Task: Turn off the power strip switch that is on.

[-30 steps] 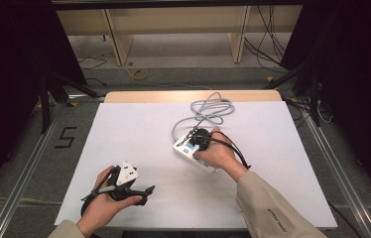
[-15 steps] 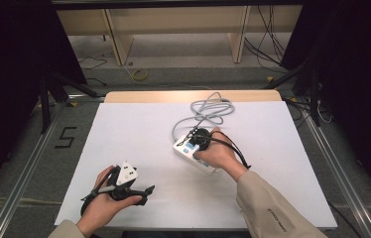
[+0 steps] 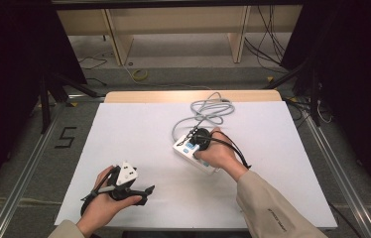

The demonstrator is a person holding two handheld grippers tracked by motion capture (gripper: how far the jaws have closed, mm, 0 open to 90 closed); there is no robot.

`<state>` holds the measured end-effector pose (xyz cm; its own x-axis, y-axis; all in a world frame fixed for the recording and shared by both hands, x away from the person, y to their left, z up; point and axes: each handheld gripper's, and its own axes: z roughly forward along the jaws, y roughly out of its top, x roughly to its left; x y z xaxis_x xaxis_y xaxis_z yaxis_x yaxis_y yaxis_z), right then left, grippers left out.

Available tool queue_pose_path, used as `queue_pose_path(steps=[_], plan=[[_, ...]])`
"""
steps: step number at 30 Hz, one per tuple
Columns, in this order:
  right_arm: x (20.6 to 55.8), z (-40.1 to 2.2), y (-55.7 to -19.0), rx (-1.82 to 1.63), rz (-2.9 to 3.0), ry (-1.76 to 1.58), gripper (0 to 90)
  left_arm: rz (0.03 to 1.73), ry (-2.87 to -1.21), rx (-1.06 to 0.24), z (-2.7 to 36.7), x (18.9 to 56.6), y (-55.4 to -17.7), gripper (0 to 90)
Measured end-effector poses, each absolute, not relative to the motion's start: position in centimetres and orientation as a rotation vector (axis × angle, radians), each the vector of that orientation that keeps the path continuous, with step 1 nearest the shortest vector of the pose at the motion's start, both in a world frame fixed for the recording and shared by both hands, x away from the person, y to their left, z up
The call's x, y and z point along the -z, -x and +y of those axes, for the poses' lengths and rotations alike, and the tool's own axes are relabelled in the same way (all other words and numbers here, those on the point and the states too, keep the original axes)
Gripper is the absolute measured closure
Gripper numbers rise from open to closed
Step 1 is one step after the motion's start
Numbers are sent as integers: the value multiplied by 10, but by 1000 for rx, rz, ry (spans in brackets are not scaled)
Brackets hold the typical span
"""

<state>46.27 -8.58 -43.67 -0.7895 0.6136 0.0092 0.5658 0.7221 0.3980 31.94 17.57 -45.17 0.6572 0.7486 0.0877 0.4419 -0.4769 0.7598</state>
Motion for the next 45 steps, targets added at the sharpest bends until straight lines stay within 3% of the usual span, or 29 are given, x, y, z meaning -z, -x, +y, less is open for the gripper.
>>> queue_pose_path(steps=[38, 45], plan=[[429, -94, -464, -725, 2730, -985, 900, 921, -2142, -537, 176, 452, -319, 152], [428, -100, -462, -751, 2721, -981, 864, 920, -2143, -539, 176, 452, -320, 152]])
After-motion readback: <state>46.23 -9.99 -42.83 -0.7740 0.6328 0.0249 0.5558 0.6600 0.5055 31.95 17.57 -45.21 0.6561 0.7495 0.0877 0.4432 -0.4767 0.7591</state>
